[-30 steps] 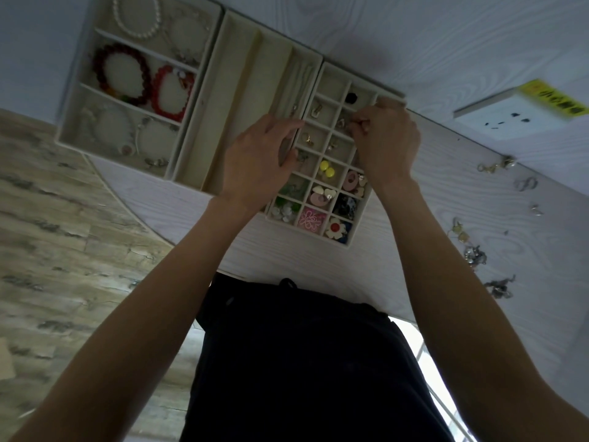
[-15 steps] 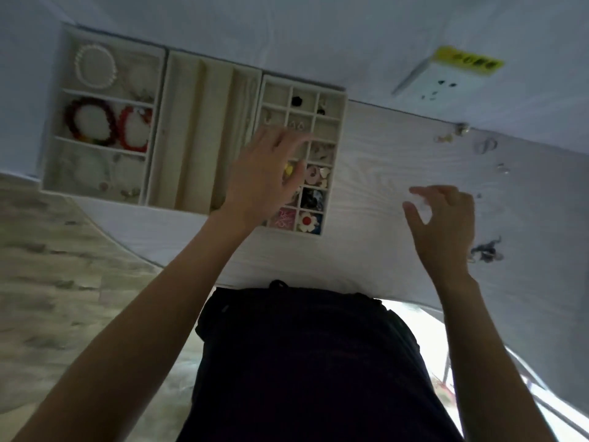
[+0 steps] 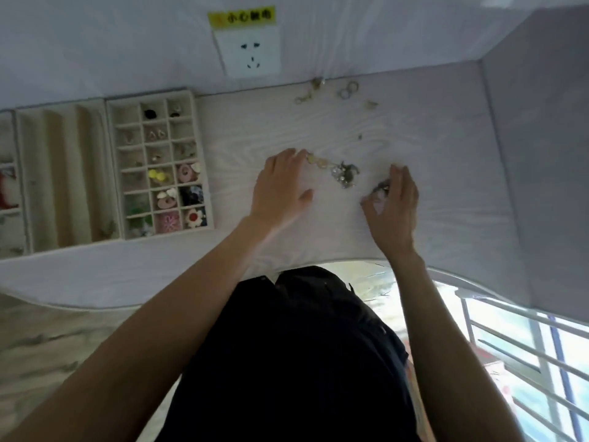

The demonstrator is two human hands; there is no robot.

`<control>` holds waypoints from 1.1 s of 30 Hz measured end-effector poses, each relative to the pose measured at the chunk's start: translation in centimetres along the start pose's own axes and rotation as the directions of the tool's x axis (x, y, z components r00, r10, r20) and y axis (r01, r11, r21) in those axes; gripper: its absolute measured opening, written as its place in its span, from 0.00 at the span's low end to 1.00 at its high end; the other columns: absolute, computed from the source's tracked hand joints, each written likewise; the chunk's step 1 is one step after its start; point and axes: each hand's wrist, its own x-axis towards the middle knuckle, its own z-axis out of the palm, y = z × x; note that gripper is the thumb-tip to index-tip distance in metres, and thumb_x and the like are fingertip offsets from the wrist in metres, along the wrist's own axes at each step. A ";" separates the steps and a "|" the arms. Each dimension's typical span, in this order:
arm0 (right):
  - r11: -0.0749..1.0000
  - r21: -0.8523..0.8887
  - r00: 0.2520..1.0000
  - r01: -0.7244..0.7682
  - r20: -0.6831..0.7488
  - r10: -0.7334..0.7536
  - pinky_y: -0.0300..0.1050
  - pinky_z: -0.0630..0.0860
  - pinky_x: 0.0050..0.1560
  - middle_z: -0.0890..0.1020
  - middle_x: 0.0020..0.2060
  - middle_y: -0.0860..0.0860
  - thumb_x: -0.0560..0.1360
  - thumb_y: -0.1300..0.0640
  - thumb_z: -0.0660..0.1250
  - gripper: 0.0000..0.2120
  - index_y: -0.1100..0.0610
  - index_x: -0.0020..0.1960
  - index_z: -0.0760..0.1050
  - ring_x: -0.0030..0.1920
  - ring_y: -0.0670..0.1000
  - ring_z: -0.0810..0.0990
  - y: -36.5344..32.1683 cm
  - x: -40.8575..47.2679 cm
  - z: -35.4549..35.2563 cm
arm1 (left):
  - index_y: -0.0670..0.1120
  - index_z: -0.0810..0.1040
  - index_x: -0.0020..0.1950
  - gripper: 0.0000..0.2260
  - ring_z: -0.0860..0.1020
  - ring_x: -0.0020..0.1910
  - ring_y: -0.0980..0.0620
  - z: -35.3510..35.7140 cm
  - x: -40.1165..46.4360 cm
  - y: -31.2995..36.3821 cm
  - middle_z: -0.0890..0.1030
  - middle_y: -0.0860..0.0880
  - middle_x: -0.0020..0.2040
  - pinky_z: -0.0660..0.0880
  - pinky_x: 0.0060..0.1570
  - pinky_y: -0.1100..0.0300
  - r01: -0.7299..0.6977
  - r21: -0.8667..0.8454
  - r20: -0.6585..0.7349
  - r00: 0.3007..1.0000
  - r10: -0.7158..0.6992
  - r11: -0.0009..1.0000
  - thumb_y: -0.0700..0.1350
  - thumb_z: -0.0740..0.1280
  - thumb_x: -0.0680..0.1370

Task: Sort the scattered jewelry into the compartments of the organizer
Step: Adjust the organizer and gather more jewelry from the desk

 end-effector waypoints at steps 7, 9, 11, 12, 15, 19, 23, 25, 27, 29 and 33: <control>0.973 0.067 0.963 0.219 0.147 -0.227 0.42 0.53 0.71 0.66 0.69 0.63 0.73 0.57 0.61 0.26 0.66 0.69 0.65 0.71 0.61 0.62 -1.5 -0.1 1.9 | 0.46 0.65 0.72 0.27 0.62 0.68 0.43 0.7 0.1 -0.6 0.65 0.45 0.70 0.64 0.64 0.50 0.016 0.088 -0.017 1.000 -0.014 0.996 0.48 0.67 0.74; 0.974 0.129 0.972 0.188 0.120 -0.203 0.35 0.54 0.68 0.69 0.68 0.60 0.74 0.61 0.61 0.24 0.64 0.69 0.67 0.70 0.58 0.65 -1.8 0.1 1.6 | 0.45 0.70 0.68 0.24 0.66 0.64 0.41 0.7 0.0 -0.2 0.69 0.43 0.66 0.67 0.62 0.49 -0.032 0.050 -0.073 0.997 0.036 0.998 0.46 0.68 0.72; 0.982 0.142 0.991 0.123 0.041 -0.130 0.37 0.61 0.63 0.74 0.64 0.58 0.73 0.64 0.60 0.21 0.62 0.66 0.71 0.64 0.58 0.71 -1.4 0.5 1.0 | 0.45 0.75 0.63 0.19 0.69 0.59 0.41 1.0 0.1 0.9 0.74 0.42 0.60 0.68 0.59 0.49 -0.139 0.034 -0.093 0.986 0.141 0.990 0.47 0.69 0.72; 0.987 0.123 0.994 0.106 0.002 -0.107 0.40 0.65 0.60 0.77 0.61 0.58 0.72 0.64 0.58 0.21 0.61 0.64 0.73 0.61 0.58 0.73 -1.1 0.8 0.5 | 0.45 0.77 0.61 0.17 0.71 0.58 0.41 1.2 0.1 1.7 0.75 0.43 0.58 0.68 0.58 0.50 -0.201 0.042 -0.070 0.977 0.203 0.979 0.48 0.69 0.73; 0.989 0.023 0.990 0.143 -0.004 -0.143 0.43 0.68 0.53 0.80 0.54 0.57 0.71 0.66 0.59 0.19 0.59 0.60 0.76 0.55 0.58 0.76 -0.1 1.8 -0.7 | 0.46 0.76 0.59 0.19 0.73 0.57 0.46 2.6 0.2 5.0 0.77 0.47 0.57 0.69 0.55 0.54 -0.246 0.060 0.036 0.969 0.244 0.968 0.58 0.66 0.75; 0.983 -0.055 0.984 0.176 0.040 -0.174 0.43 0.67 0.45 0.81 0.47 0.56 0.73 0.63 0.66 0.10 0.58 0.52 0.80 0.49 0.59 0.76 0.9 2.4 -1.7 | 0.46 0.74 0.57 0.20 0.75 0.54 0.49 4.6 1.0 8.1 0.77 0.49 0.55 0.71 0.46 0.57 -0.086 0.093 -0.002 0.996 0.087 0.992 0.60 0.64 0.75; 0.987 -0.123 0.992 0.099 0.094 -0.088 0.45 0.68 0.47 0.80 0.49 0.55 0.76 0.56 0.64 0.08 0.58 0.52 0.77 0.53 0.56 0.75 1.9 2.7 -2.3 | 0.47 0.75 0.57 0.10 0.76 0.52 0.48 4.7 1.5 7.9 0.77 0.49 0.54 0.69 0.43 0.57 -0.019 0.067 -0.081 0.996 0.024 0.998 0.49 0.62 0.79; 0.984 -0.166 0.994 0.069 0.092 -0.054 0.47 0.69 0.48 0.78 0.51 0.55 0.78 0.55 0.61 0.10 0.59 0.54 0.76 0.54 0.56 0.74 2.4 2.6 -2.9 | 0.47 0.77 0.54 0.08 0.77 0.50 0.49 4.5 1.3 7.3 0.79 0.50 0.52 0.69 0.40 0.58 -0.053 0.073 -0.118 0.991 0.061 0.996 0.45 0.60 0.80; 0.972 -0.227 0.995 0.056 0.092 -0.036 0.48 0.70 0.48 0.78 0.51 0.57 0.80 0.55 0.56 0.12 0.60 0.54 0.75 0.53 0.57 0.75 2.7 2.5 -3.4 | 0.47 0.79 0.53 0.09 0.77 0.49 0.49 4.3 1.1 6.7 0.80 0.51 0.50 0.68 0.38 0.58 -0.086 0.087 -0.129 0.987 0.097 0.993 0.44 0.60 0.80; 0.966 -0.255 0.994 0.047 0.109 -0.019 0.48 0.70 0.47 0.79 0.50 0.57 0.81 0.55 0.54 0.13 0.61 0.53 0.75 0.51 0.57 0.76 2.7 2.6 -3.4 | 0.47 0.79 0.52 0.08 0.77 0.49 0.50 4.0 1.0 5.9 0.80 0.51 0.50 0.66 0.38 0.59 -0.101 0.118 -0.113 0.987 0.114 0.988 0.45 0.60 0.80; 0.999 0.042 0.995 0.010 0.094 -0.014 0.49 0.73 0.44 0.81 0.42 0.56 0.79 0.57 0.58 0.10 0.62 0.48 0.75 0.43 0.57 0.79 1.7 2.4 -3.7 | 0.44 0.76 0.54 0.09 0.74 0.52 0.49 3.3 0.4 4.7 0.78 0.49 0.52 0.66 0.40 0.59 -0.156 0.190 -0.019 0.987 0.162 0.969 0.45 0.59 0.80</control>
